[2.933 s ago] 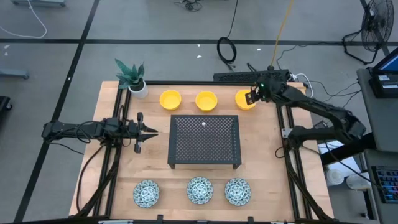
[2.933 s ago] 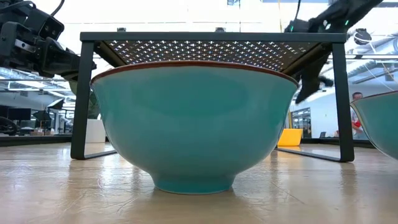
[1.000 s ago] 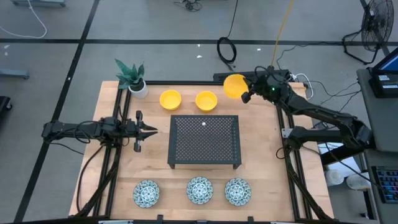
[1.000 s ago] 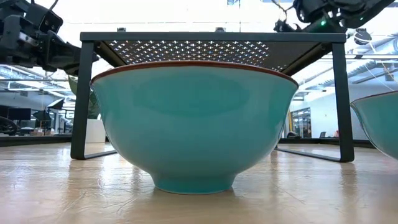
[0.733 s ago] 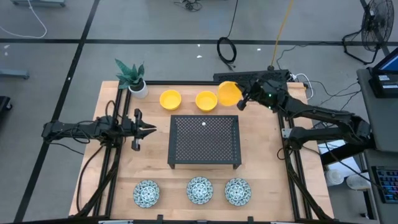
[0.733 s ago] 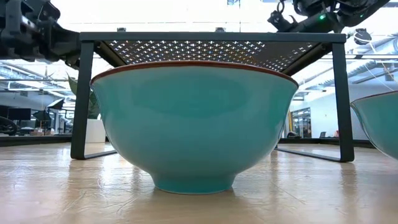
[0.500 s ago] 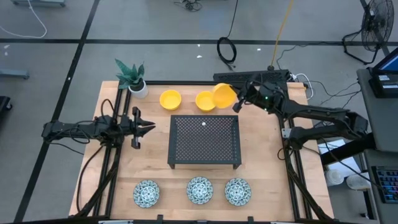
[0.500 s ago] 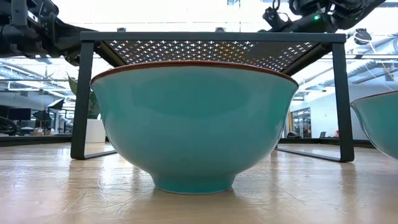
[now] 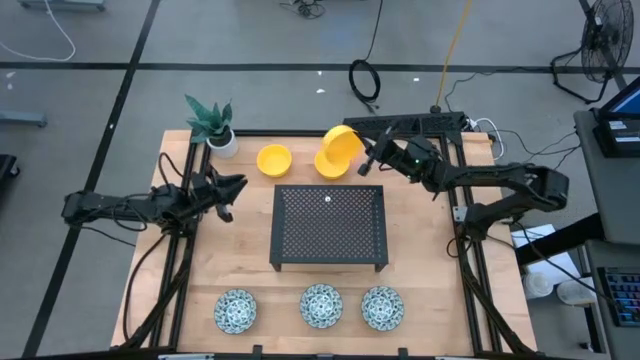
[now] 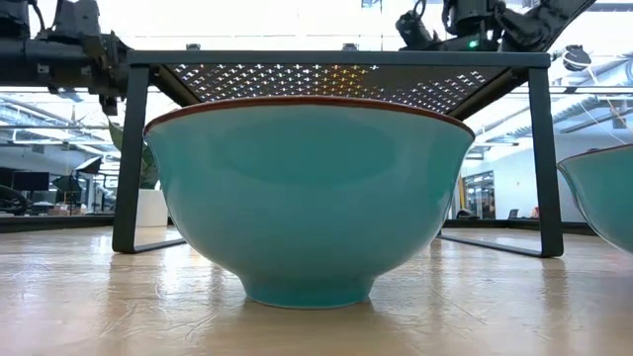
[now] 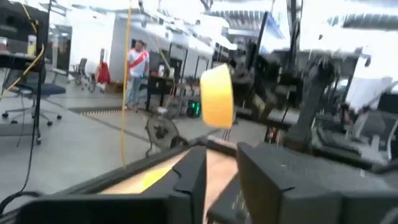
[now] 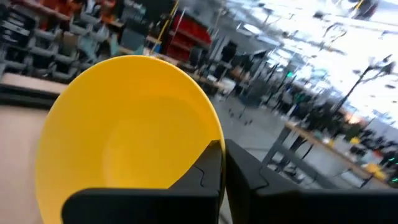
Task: Pick & Place Mini bowls
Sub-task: Put the right yellow bowl on the shelf
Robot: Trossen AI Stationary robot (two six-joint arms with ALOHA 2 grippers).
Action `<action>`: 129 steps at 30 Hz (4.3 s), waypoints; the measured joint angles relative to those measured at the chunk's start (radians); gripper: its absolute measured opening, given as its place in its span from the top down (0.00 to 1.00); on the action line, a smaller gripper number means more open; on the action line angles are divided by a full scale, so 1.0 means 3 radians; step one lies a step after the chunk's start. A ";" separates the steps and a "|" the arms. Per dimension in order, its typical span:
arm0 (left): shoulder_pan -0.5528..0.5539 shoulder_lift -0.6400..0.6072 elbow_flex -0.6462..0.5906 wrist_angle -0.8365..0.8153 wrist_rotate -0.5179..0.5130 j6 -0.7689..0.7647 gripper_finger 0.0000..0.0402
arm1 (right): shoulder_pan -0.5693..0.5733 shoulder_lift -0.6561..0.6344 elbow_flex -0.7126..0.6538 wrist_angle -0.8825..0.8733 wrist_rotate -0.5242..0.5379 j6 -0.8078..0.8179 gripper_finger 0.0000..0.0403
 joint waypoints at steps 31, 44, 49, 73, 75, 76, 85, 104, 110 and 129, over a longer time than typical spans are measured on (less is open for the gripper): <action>0.0532 0.3690 0.2416 0.0571 -0.0728 0.2126 0.38 | 0.0512 0.1011 0.0788 0.1084 0.0609 -0.1137 1.00; 0.0685 0.3738 0.2422 0.0865 -0.0799 0.2066 0.71 | 0.0606 0.1008 0.0790 0.0881 0.0641 -0.1019 1.00; 0.0630 0.3644 0.2424 0.0780 -0.0921 0.2148 0.96 | 0.0636 0.1008 0.0789 0.0713 0.0732 -0.0847 0.96; 0.0596 0.2259 0.2422 -0.1427 -0.0095 0.0988 0.99 | 0.0629 -0.0788 0.0112 -0.1379 0.1042 0.0538 0.57; 0.0614 0.2214 0.2432 -0.1516 0.0158 0.0854 0.99 | 0.0615 -0.0957 -0.0006 -0.1390 0.1005 0.0656 0.58; 0.0628 0.2202 0.2457 -0.1666 0.0281 0.0788 0.98 | 0.0599 -0.1029 -0.0065 -0.1407 0.0954 0.0720 0.58; 0.0882 0.2673 0.3557 -0.3661 0.1046 0.0196 0.99 | 0.0357 -0.1383 -0.0499 -0.1383 0.0610 0.1148 0.58; 0.0966 0.4198 0.4719 -0.4986 0.1741 0.0028 0.98 | 0.0211 -0.1436 -0.0722 -0.1407 0.0596 0.1180 0.60; 0.0971 0.4315 0.4720 -0.5071 0.1664 0.0027 0.99 | 0.0211 -0.1435 -0.0722 -0.1516 0.0596 0.1196 0.60; 0.0975 0.4320 0.4720 -0.5129 0.1705 0.0036 0.95 | 0.0212 -0.1435 -0.0721 -0.1539 0.0594 0.1258 0.61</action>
